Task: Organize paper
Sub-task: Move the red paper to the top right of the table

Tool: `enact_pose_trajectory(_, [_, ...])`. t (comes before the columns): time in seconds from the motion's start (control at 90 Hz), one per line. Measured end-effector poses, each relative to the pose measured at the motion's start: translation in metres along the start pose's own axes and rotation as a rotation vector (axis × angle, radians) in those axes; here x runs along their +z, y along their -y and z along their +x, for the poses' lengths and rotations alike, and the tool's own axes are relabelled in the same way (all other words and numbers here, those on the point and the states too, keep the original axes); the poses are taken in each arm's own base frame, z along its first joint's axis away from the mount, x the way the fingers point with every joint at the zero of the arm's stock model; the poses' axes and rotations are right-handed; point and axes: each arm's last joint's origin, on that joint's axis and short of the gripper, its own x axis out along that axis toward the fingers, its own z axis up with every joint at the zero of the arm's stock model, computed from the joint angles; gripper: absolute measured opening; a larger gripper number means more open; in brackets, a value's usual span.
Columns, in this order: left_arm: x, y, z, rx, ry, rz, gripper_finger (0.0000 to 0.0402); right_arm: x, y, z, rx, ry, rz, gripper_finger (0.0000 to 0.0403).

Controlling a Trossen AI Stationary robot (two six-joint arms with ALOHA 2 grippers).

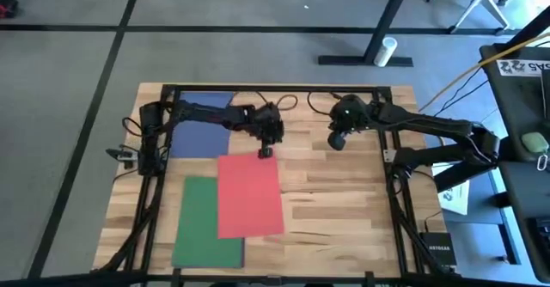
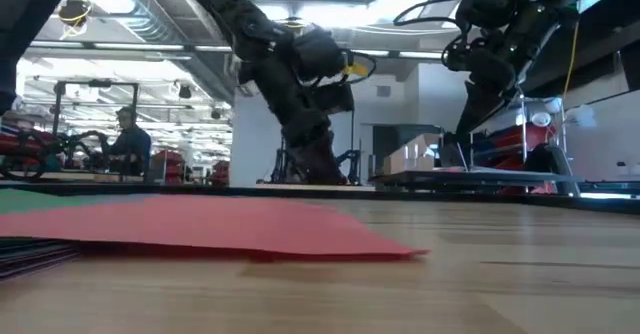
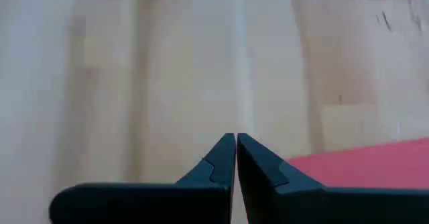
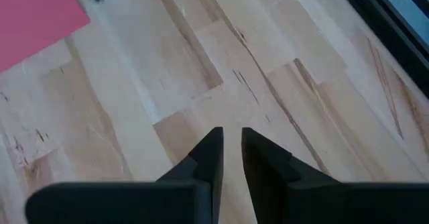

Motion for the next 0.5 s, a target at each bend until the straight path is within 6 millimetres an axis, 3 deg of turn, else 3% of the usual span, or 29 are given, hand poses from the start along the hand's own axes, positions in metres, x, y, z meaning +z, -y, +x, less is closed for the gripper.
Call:
enact_pose_trajectory(0.1, [0.005, 0.011, -0.015, -0.041, -0.056, 0.004, 0.0000, -0.001, 0.000, 0.000, -0.001, -0.012, 0.000, 0.0044])
enact_pose_trajectory(0.233, [-0.007, 0.034, -0.026, -0.118, -0.246, -0.018, 0.0000, -0.002, 0.000, 0.000, -0.001, -0.021, 0.000, 0.0044])
enact_pose_trajectory(0.344, [-0.016, 0.055, -0.026, -0.153, -0.375, -0.004, 0.0000, -0.002, 0.000, 0.000, -0.001, -0.017, -0.003, 0.0044])
enact_pose_trajectory(0.5, [-0.020, 0.075, -0.021, -0.152, -0.407, 0.009, 0.0000, -0.001, 0.000, 0.000, -0.001, -0.010, -0.005, 0.0044])
